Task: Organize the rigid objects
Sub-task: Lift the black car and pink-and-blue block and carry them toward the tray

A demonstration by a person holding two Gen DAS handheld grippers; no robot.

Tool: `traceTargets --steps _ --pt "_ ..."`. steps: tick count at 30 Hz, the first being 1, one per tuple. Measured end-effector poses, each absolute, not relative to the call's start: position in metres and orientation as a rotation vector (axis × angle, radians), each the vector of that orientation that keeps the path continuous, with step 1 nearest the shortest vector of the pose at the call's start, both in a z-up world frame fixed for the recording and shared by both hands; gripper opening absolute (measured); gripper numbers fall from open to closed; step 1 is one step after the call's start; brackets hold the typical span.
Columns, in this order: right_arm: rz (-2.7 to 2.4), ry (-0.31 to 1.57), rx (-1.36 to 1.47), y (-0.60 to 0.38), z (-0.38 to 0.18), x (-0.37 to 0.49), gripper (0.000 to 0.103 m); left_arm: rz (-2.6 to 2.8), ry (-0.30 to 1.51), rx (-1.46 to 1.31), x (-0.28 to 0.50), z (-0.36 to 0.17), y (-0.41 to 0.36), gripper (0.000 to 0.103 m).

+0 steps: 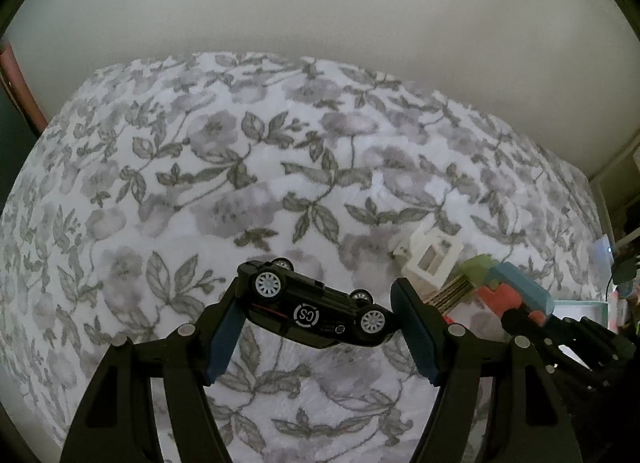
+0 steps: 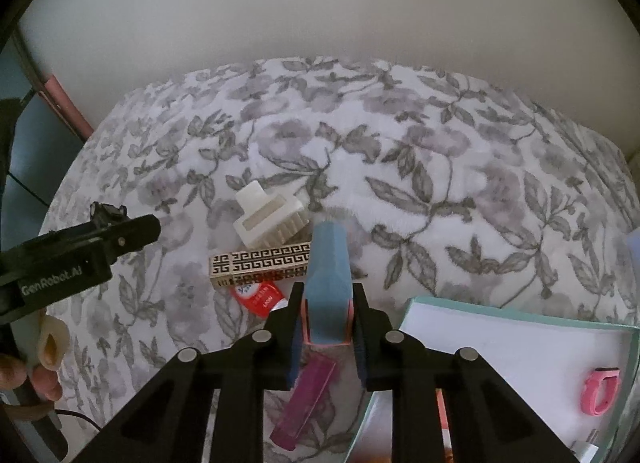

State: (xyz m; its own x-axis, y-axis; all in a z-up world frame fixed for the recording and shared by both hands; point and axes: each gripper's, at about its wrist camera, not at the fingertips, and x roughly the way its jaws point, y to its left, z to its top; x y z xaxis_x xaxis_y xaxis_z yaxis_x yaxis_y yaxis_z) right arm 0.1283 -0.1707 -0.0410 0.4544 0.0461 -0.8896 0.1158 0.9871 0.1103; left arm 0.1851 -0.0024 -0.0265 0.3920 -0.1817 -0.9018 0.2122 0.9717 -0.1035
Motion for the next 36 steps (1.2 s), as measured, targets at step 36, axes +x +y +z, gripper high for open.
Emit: traceTargets --steps 36 --pt "-0.361 1.031 0.337 -0.269 0.017 -0.055 0.022 -0.599 1.112 0.245 -0.002 0.005 -0.138 0.074"
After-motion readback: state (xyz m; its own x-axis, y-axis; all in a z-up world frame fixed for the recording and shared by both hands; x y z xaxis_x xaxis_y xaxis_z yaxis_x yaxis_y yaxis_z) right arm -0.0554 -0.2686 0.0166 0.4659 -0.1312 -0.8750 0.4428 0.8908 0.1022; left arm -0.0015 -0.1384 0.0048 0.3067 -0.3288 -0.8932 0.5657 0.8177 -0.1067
